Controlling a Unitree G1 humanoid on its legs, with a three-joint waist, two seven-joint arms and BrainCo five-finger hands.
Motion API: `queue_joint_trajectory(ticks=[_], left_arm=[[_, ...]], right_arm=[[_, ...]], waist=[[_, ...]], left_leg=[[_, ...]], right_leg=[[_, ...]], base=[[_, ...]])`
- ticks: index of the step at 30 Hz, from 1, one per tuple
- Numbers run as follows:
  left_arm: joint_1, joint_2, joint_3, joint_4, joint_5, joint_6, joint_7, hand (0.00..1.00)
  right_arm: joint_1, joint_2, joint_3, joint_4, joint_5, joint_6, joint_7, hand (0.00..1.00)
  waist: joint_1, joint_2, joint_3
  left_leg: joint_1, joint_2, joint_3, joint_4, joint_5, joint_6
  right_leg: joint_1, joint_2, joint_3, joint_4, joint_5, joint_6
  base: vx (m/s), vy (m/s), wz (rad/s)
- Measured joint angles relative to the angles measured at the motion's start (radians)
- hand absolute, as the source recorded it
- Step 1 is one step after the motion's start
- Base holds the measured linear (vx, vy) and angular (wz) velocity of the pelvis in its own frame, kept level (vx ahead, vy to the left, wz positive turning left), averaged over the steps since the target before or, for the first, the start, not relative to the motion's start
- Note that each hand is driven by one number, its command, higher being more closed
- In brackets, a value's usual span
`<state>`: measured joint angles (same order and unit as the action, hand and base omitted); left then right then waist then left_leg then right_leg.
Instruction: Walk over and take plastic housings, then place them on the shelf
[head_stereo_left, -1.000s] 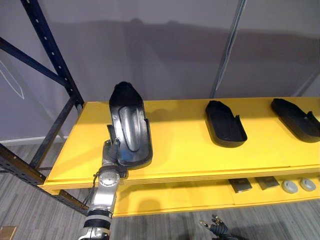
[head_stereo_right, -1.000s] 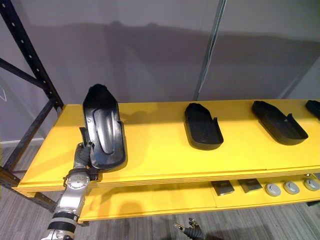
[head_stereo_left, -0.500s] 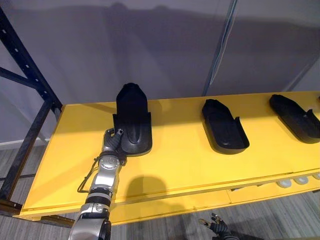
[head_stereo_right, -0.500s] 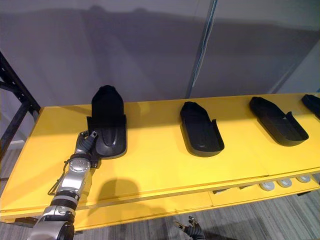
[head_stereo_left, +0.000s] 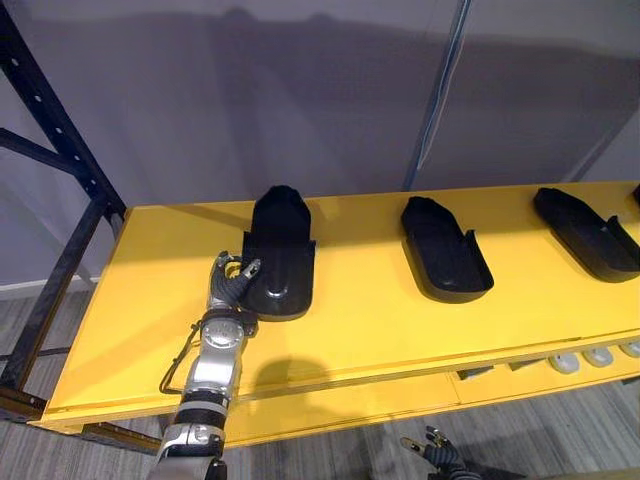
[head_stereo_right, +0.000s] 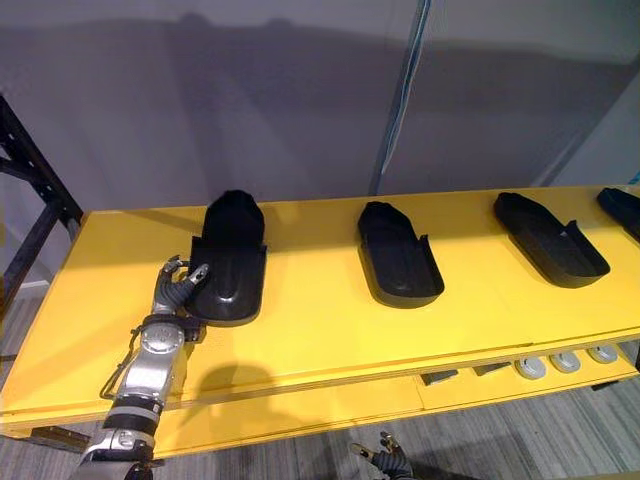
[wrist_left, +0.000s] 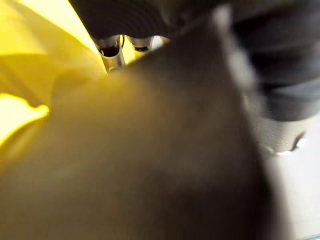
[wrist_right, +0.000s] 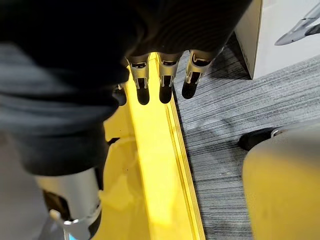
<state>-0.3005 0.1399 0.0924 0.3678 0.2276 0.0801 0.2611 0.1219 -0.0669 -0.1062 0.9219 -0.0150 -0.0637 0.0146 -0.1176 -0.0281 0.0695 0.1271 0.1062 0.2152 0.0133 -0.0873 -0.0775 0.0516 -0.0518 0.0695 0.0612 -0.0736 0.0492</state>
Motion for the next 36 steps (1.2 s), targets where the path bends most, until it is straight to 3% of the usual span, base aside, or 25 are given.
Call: queue_joint_trajectory(ticks=[6,17,23,24,30,36], left_arm=[[0.055,-0.027,0.0,-0.087,-0.01,-0.012,0.015,0.0],[0.123,-0.047,-0.005,-0.277,-0.008,-0.038,0.047,0.0],[0.228,-0.069,-0.134,-0.595,-0.007,-0.141,0.063,0.0],[0.24,-0.072,-0.154,-0.616,-0.007,-0.151,0.06,1.0],[0.39,-0.088,-0.388,-0.743,0.003,-0.227,-0.027,1.0],[0.457,-0.093,-0.446,-0.729,0.001,-0.241,-0.107,1.0]], right_arm=[[0.028,-0.018,0.002,0.014,-0.009,0.004,-0.002,0.0],[0.043,-0.018,0.0,0.038,-0.027,0.006,-0.003,0.0],[0.069,-0.021,0.001,0.048,-0.026,0.002,-0.012,0.0],[0.071,-0.022,0.003,0.052,-0.026,0.002,-0.013,0.0],[0.077,-0.031,0.02,0.07,-0.025,-0.001,-0.014,0.0],[0.076,-0.037,0.042,0.07,-0.026,-0.003,-0.022,0.0]], waist=[[0.022,-0.001,-0.001],[0.031,-0.012,-0.005],[0.063,-0.018,-0.006],[0.066,-0.018,-0.006],[0.084,-0.017,-0.006],[0.089,-0.018,-0.008]], left_leg=[[-0.001,-0.001,-0.012,-0.011,0.008,0.0],[0.005,0.0,-0.026,-0.006,0.012,0.0],[-0.007,0.001,-0.026,0.012,0.012,0.0],[-0.007,0.001,-0.026,0.012,0.011,0.0],[-0.008,0.0,-0.017,0.006,0.013,0.0],[-0.014,0.001,-0.002,0.008,0.013,0.0]], right_leg=[[0.002,0.0,-0.014,-0.003,0.0,0.0],[0.02,-0.004,-0.024,-0.005,0.006,-0.003],[0.017,-0.003,-0.016,0.001,0.006,-0.003],[0.017,-0.002,-0.015,0.002,0.005,-0.003],[0.002,-0.001,0.002,0.016,0.003,0.001],[-0.01,0.0,0.008,0.017,0.003,0.002]], base=[[-0.02,0.001,0.05],[-0.01,0.001,0.05],[-0.07,-0.001,0.0],[-0.1,0.001,-0.03],[-0.06,0.009,-0.06],[0.0,0.006,-0.04]])
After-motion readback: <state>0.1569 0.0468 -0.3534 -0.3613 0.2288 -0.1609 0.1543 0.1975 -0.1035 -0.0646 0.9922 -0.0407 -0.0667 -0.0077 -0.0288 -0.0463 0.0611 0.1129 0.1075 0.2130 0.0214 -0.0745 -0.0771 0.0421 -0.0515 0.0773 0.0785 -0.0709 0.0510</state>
